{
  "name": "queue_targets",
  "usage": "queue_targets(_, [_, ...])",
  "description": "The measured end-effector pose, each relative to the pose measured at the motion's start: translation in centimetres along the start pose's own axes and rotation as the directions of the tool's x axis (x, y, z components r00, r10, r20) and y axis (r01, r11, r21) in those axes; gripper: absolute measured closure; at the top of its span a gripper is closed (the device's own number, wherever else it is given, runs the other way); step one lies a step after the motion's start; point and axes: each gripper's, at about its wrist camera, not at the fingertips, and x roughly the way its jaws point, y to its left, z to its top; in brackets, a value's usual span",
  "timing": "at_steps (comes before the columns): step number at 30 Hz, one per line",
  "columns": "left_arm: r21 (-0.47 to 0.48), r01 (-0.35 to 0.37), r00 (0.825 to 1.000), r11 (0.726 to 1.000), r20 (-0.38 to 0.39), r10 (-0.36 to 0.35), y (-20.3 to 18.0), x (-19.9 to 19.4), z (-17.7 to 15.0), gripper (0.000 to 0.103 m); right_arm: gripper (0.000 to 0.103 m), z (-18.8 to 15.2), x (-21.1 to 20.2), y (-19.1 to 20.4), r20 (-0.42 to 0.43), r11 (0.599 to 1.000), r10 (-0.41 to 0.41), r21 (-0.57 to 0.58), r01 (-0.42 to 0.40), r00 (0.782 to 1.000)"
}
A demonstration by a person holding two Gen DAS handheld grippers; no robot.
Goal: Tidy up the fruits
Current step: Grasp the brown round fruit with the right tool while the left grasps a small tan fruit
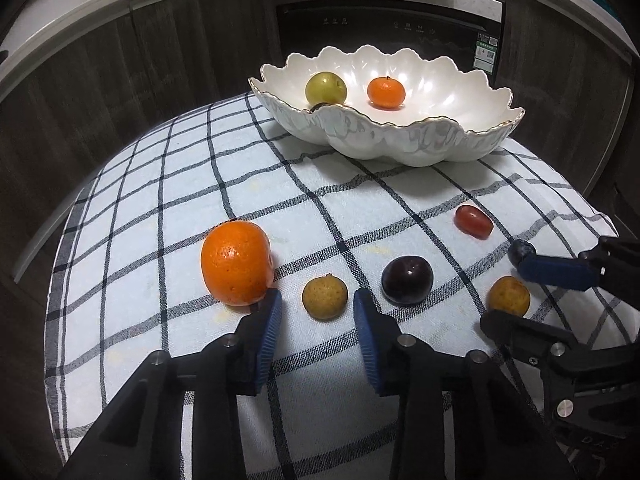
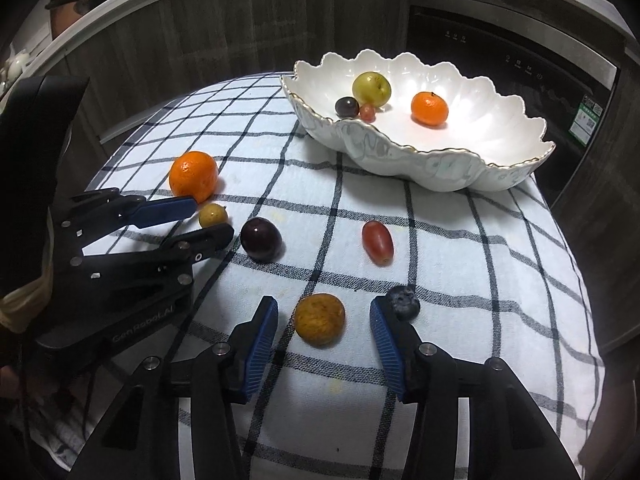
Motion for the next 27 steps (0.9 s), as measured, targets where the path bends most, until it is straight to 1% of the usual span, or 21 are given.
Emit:
queue_targets(4, [0.003,0.002,1.0,1.0,-0.005,-0.002,-0.1,0.2,0.1,0.074,0.064,-0.1,0.5,-0.1,-0.017,1.0,0.014,0.007,-0.014,1.0])
queue_targets(6, [0.005,0.008,1.0,1.0,-0.004,-0.008,-0.2,0.2,0.2,0.079,0.068,-0.1,0.6,-0.2,-0.018,1.0,0.018,0.01,-0.018,1.0])
queue_targets(9, [0.006,0.01,1.0,1.0,-0.005,-0.01,-0.3,0.3,0.3,0.079,0.074,-0.1,0.7,-0.3,-0.016,1.0,0.023,0.008,-0.023,1.0])
queue_targets(11, [0.006,0.009,1.0,1.0,-0.004,-0.009,-0.3,0.3,0.3,0.079,0.075,0.0,0.7,-0.2,-0.016,1.0,0.026,0.008,-0.026,1.0])
queue_targets(13, [0.001,-0.01,1.0,1.0,-0.002,0.01,-0.3,0.2,0.3,0.079,0.075,0.0,0.7,-0.2,-0.016,1.0,0.028,0.005,-0.028,0.999])
queue_targets(21, [-0.017,-0.002,1.0,1.0,-0.01,0.002,-0.3,-0.2,-0.1,0.079,0.075,0.1,0.4,-0.2,-0.01,1.0,0.03,0.009,-0.03,0.999])
queue_targets(27, [-0.027,-0.012,1.0,1.0,-0.005,0.012,-0.3,-1.2,-0.1,0.079,0.076,0.3,-0.2,-0.5,0.004,1.0,0.026,0.01,-0.026,1.0])
